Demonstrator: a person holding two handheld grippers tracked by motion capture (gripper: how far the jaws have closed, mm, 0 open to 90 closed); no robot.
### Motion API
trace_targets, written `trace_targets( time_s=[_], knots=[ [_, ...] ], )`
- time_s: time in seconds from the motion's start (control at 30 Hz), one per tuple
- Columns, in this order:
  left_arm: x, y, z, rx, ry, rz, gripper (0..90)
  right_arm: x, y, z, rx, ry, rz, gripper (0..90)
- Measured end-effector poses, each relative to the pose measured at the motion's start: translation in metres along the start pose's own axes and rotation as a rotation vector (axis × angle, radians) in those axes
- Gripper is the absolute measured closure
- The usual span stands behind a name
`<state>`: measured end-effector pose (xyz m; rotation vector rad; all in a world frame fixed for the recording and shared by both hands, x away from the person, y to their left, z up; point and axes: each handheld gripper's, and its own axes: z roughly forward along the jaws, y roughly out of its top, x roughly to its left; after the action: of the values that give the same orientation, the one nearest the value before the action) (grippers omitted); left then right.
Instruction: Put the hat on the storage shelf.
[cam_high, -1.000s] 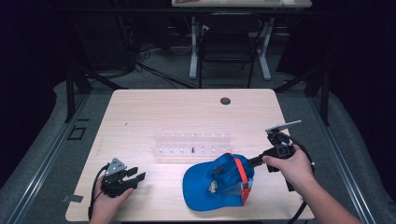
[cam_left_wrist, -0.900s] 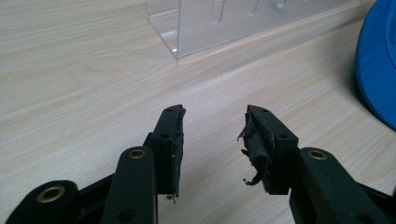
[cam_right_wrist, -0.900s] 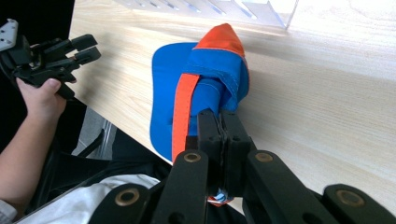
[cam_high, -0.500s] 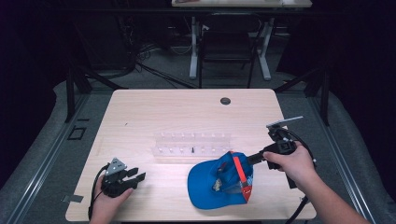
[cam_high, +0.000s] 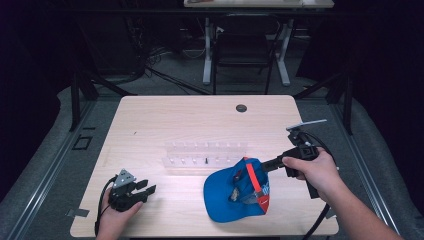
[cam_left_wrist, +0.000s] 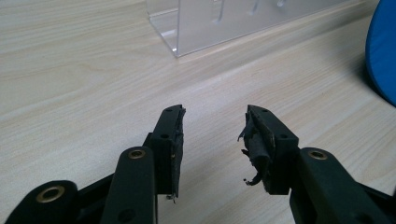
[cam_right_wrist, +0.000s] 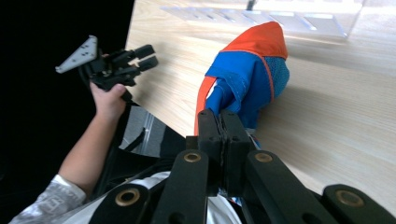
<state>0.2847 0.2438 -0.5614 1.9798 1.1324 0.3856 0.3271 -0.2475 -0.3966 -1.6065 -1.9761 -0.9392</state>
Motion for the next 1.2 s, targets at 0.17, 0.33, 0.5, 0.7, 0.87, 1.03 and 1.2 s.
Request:
trace_targets(
  time_s=[0.17,0.33,0.5,0.7,0.87,1.03,1.2],
  knots=[
    [0.0,0.0,0.0,0.005,0.003,0.002,57.5,0.007,0.001,-0.007,-0.015,0.033,-0.008,89.2],
    [-0.001,0.0,0.001,-0.002,0.007,0.005,57.5,0.016,0.002,-0.015,-0.045,0.076,-0.012,89.2],
    [-0.001,-0.001,0.001,0.003,0.009,0.003,57.6,0.022,0.004,-0.02,-0.057,0.102,-0.022,89.3],
    [-0.001,-0.001,0.002,0.003,0.01,0.004,57.8,0.029,0.007,-0.024,-0.061,0.114,-0.033,89.3],
    [-0.002,-0.001,0.002,0.01,0.011,0.002,58.0,0.038,0.01,-0.029,-0.083,0.143,-0.053,89.3],
    [-0.003,0.0,0.002,0.011,0.012,0.008,58.0,0.049,0.013,-0.03,-0.101,0.161,-0.079,89.4],
    [-0.003,-0.001,0.003,0.014,0.011,0.011,57.9,0.055,0.019,-0.036,-0.135,0.173,-0.087,89.4]
  ],
)
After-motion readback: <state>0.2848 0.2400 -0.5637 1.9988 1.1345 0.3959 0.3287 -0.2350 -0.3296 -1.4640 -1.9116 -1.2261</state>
